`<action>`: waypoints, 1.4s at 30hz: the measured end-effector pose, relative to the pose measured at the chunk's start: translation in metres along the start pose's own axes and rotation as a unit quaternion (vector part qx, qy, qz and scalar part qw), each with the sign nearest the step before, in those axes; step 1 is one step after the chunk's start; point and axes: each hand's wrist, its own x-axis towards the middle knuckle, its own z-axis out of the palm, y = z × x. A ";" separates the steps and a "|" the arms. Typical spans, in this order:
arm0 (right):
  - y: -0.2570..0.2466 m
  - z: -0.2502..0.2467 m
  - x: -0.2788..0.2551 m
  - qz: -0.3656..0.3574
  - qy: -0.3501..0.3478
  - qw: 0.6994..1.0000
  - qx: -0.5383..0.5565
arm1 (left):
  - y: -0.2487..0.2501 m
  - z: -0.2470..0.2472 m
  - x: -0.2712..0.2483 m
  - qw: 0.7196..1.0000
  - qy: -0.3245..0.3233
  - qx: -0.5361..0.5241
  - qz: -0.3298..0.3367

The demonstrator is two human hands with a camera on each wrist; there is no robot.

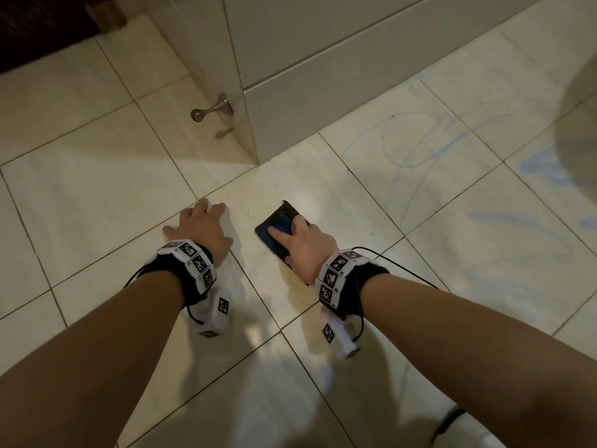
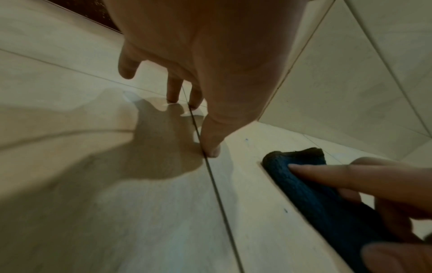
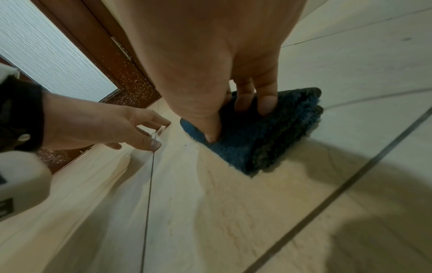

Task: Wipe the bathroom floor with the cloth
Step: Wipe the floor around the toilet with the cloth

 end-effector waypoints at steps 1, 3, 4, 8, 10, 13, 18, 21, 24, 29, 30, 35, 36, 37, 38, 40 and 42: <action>0.000 -0.001 0.000 0.001 -0.004 1.000 -0.006 | 0.001 0.000 0.001 1.000 -0.002 0.000 -0.002; 0.001 -0.004 -0.001 0.007 -0.006 1.000 -0.013 | 0.004 -0.003 0.002 1.000 -0.009 0.005 -0.009; 0.002 -0.005 -0.002 0.008 -0.002 1.000 -0.015 | 0.005 -0.004 0.002 1.000 -0.013 0.009 -0.012; 0.017 -0.007 -0.004 -0.001 0.028 0.999 -0.031 | 0.004 -0.006 0.003 1.000 -0.003 0.019 -0.007; 0.029 -0.008 -0.002 0.001 0.046 0.998 -0.030 | 0.005 -0.008 0.003 0.999 -0.005 0.030 -0.010; 0.049 -0.017 0.003 0.013 0.057 0.998 0.000 | 0.011 -0.013 0.005 0.998 -0.033 0.055 -0.028; 0.084 -0.054 0.008 0.012 0.057 0.983 0.176 | 0.034 -0.037 -0.003 0.986 -0.109 0.094 -0.080; 0.105 -0.092 0.008 0.030 0.048 0.961 0.272 | 0.057 -0.064 -0.024 0.988 -0.114 0.052 -0.092; 0.119 -0.130 0.004 0.042 0.055 0.943 0.325 | 0.078 -0.106 -0.047 0.992 -0.087 0.021 -0.086; 0.145 -0.200 -0.019 0.059 0.071 0.904 0.418 | 0.123 -0.179 -0.067 0.996 -0.071 -0.002 -0.053; 0.153 -0.212 -0.024 0.063 0.082 0.892 0.439 | 0.135 -0.189 -0.065 0.997 -0.066 -0.004 -0.039; 0.199 -0.250 -0.038 0.100 0.130 0.868 0.470 | 0.195 -0.207 -0.040 0.998 -0.038 -0.002 0.050; 0.207 -0.253 -0.042 0.113 0.141 0.865 0.469 | 0.206 -0.207 -0.032 0.997 -0.034 0.002 0.070; 0.214 -0.255 -0.046 0.126 0.152 0.863 0.466 | 0.216 -0.206 -0.025 0.996 -0.029 0.003 0.087; 0.220 -0.258 -0.051 0.139 0.161 0.862 0.460 | 0.224 -0.204 -0.018 0.994 -0.025 -0.002 0.102; 0.229 -0.266 -0.063 0.158 0.174 0.867 0.440 | 0.238 -0.199 -0.011 0.991 -0.022 -0.014 0.128; 0.232 -0.274 -0.077 0.184 0.179 0.869 0.424 | 0.250 -0.196 -0.012 0.988 -0.036 -0.022 0.150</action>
